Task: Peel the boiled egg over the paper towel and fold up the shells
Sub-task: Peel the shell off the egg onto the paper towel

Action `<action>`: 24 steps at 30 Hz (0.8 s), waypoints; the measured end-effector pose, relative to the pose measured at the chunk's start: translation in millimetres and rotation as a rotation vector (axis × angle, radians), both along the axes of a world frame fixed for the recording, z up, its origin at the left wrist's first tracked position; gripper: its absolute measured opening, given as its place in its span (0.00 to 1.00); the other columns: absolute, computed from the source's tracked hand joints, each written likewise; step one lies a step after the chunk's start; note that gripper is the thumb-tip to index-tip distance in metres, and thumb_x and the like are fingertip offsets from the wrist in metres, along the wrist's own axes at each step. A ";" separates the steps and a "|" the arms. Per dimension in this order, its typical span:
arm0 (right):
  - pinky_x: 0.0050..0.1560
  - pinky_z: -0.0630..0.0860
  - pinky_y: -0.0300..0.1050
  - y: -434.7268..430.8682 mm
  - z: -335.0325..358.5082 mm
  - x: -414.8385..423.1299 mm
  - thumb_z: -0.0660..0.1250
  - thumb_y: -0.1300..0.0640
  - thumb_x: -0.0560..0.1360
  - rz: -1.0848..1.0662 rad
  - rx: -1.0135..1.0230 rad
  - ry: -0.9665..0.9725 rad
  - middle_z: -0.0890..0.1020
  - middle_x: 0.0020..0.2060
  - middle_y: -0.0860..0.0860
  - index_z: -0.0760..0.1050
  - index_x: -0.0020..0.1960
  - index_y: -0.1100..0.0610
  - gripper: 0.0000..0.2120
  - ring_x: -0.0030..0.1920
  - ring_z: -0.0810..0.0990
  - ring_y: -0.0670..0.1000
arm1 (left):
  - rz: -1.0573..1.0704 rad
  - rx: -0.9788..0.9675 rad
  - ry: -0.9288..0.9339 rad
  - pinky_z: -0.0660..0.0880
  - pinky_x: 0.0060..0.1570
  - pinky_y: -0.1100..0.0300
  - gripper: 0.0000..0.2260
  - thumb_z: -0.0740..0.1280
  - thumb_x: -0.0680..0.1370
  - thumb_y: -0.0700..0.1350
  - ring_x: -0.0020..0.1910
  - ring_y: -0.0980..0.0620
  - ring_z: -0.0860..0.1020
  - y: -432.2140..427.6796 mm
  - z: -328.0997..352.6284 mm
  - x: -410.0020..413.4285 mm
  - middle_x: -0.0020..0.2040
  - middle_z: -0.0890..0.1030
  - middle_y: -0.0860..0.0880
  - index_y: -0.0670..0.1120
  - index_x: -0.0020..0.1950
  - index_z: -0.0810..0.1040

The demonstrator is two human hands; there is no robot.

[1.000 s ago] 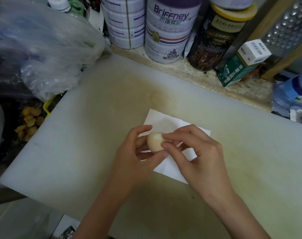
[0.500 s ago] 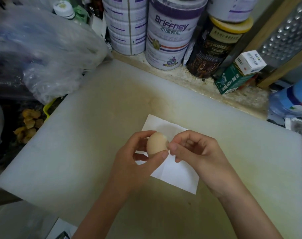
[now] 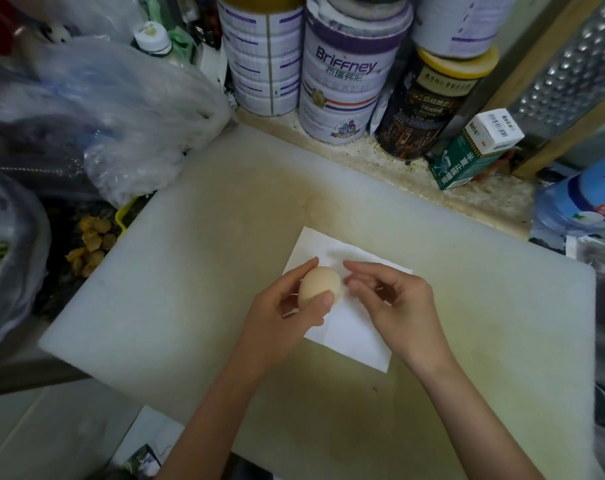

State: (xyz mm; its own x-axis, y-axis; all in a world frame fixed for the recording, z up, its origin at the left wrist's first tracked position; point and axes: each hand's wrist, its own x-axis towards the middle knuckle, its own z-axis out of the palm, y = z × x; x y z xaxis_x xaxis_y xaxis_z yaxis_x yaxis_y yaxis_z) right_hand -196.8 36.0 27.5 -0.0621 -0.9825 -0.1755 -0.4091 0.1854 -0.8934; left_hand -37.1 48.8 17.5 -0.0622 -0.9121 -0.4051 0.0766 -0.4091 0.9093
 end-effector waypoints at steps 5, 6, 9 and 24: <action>0.51 0.75 0.31 0.7 17.3 -4.3 0.69 0.59 0.73 0.224 -0.208 0.045 0.83 0.51 0.43 0.82 0.53 0.52 0.09 0.52 0.80 0.40 | -0.002 0.009 -0.015 0.79 0.38 0.64 0.13 0.70 0.74 0.41 0.37 0.53 0.83 -1.3 7.6 2.6 0.43 0.85 0.50 0.50 0.57 0.75; 0.52 0.75 0.33 -0.7 18.9 -5.8 0.70 0.59 0.73 0.252 -0.211 0.059 0.83 0.51 0.44 0.82 0.53 0.53 0.10 0.53 0.80 0.40 | -0.005 0.014 -0.025 0.79 0.39 0.63 0.12 0.70 0.74 0.42 0.37 0.53 0.83 -2.3 9.1 3.6 0.43 0.85 0.49 0.48 0.56 0.74; 0.52 0.77 0.36 -6.5 22.8 -10.2 0.71 0.58 0.72 0.280 -0.198 0.062 0.83 0.51 0.43 0.82 0.52 0.53 0.10 0.50 0.81 0.41 | -0.048 0.042 -0.040 0.79 0.39 0.64 0.10 0.69 0.74 0.42 0.36 0.53 0.82 -5.3 15.3 4.3 0.41 0.84 0.49 0.46 0.55 0.74; 0.35 0.80 0.49 -24.5 19.0 -17.5 0.67 0.59 0.75 0.549 -0.617 0.417 0.85 0.39 0.55 0.82 0.49 0.62 0.07 0.37 0.83 0.54 | 0.013 0.023 -0.063 0.76 0.37 0.64 0.19 0.65 0.71 0.53 0.35 0.54 0.77 -4.9 24.7 -13.2 0.41 0.80 0.45 0.44 0.57 0.78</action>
